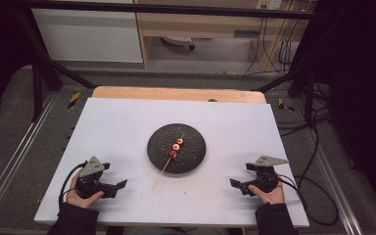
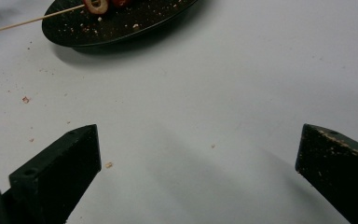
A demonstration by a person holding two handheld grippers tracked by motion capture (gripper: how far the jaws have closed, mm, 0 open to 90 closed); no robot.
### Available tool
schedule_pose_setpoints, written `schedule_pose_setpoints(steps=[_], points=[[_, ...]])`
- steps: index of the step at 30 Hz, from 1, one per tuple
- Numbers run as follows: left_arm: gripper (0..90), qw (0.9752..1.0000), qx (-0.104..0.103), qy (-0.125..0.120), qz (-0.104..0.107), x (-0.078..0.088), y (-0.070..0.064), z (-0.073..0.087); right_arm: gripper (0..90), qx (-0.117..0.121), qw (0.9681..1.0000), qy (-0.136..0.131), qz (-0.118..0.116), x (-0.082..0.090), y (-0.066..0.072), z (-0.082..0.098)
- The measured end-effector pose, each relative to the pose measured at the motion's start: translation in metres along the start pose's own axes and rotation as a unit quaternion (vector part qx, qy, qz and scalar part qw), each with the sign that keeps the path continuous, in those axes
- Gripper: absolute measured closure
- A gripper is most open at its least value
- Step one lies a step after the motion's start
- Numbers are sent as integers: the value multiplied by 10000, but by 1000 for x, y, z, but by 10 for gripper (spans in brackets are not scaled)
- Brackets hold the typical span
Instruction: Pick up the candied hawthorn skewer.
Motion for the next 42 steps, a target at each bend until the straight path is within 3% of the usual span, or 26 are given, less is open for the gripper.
schedule_pose_setpoints(steps=[26, 42], points=[[61, 9999, -106, 108, 81, -7, -22, -10, 5, 64, 10000, -33, 47, 0, 2, -1], [77, 9999, -99, 113, 66, -6, -43, -37, 5, 59, 9999, 8, 84, -1, 2, -1]])
Point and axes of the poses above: each handheld gripper's, and its own axes: x roughly backward along the jaws, z roughly out of its underside, y roughly to its left, the point moved 6 cm from there along -x, roughly forward along the jaws, and after that the axes turned 1 degree about z, right-handed, at the moved point
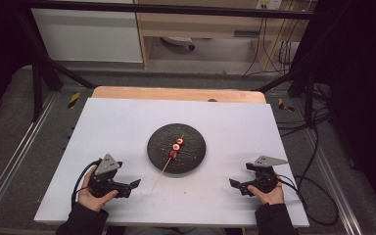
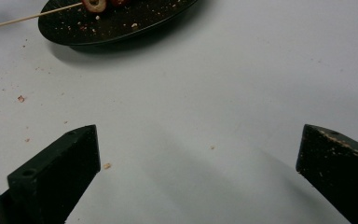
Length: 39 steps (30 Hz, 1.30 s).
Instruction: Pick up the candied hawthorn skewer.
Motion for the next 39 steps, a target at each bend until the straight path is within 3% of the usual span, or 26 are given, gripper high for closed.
schedule_pose_setpoints(steps=[14, 22, 33, 39], points=[[141, 9995, -91, 283, 112, -22, -29, -20, 5, 50, 10000, 0, 46, 0, 0, -1], [240, 9982, -89, 589, 112, -35, -42, -25, 5, 39, 10000, 6, 62, 0, 0, -1], [502, 9949, 98, 987, 168, -50, -54, -23, 5, 23, 10000, 7, 66, 1, 0, -1], [661, 9936, 130, 1118, 30, -55, -58, -22, 5, 25, 10000, -1, 75, 1, 0, -1]])
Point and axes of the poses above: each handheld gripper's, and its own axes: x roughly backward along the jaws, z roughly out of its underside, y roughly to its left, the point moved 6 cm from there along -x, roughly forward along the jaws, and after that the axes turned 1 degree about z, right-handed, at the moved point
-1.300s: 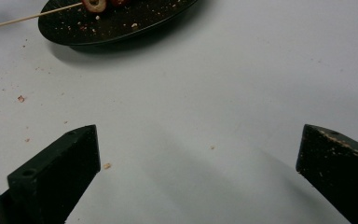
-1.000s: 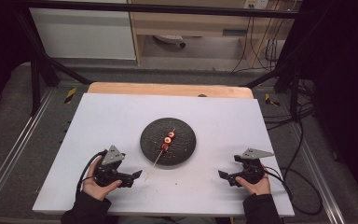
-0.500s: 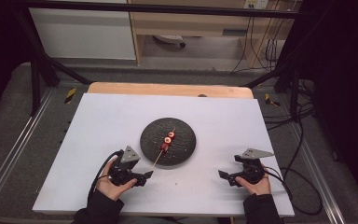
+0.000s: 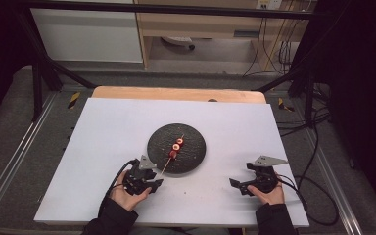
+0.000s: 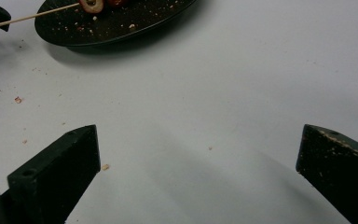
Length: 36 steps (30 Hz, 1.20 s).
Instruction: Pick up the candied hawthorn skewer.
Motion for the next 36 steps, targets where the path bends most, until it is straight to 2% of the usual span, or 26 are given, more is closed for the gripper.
schedule_pose_setpoints(steps=[5, 7, 16, 20, 27, 36], points=[[730, 9999, 50, -5, -125, -3, -3, -2, 5, -9, 10000, 5, 4, 0, 0, 0], [783, 9998, 83, -26, -200, -3, -4, -2, 5, -8, 10000, 3, 5, 0, 0, 0], [868, 9989, 271, -72, -379, -3, -2, -3, 5, -10, 10000, 20, 1, 0, 0, 0], [877, 9989, 280, -117, -364, -2, -2, -1, 5, -3, 10000, 22, 0, 0, 0, 0], [881, 9990, 174, -310, -285, 2, -1, 0, 5, 7, 10000, 17, -2, 0, 0, 0], [882, 9971, 215, -718, -82, 12, 5, 3, 5, -17, 10000, 1, -4, -1, 0, 0]])
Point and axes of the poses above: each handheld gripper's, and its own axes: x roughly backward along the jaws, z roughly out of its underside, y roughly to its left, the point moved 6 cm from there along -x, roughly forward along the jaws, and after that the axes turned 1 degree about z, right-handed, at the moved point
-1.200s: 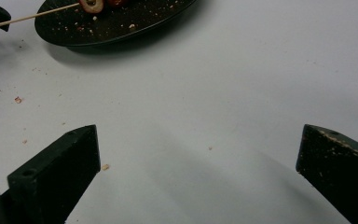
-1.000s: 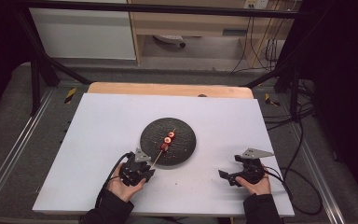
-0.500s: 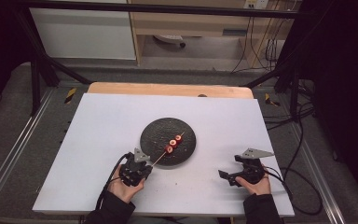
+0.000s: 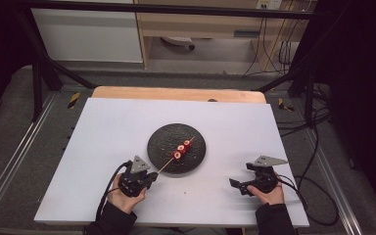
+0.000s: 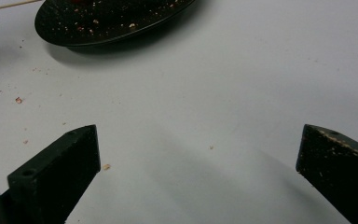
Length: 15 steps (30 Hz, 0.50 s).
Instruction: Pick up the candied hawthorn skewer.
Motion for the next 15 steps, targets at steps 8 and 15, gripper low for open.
schedule_pose_setpoints(steps=[8, 15], points=[[882, 9992, 12, -357, 166, 13, 11, 7, 5, -81, 10000, -3, -27, -1, 1, 0], [882, 9981, 41, -577, 228, 23, 22, 17, 5, -100, 9999, -37, -55, -2, 5, -3]])
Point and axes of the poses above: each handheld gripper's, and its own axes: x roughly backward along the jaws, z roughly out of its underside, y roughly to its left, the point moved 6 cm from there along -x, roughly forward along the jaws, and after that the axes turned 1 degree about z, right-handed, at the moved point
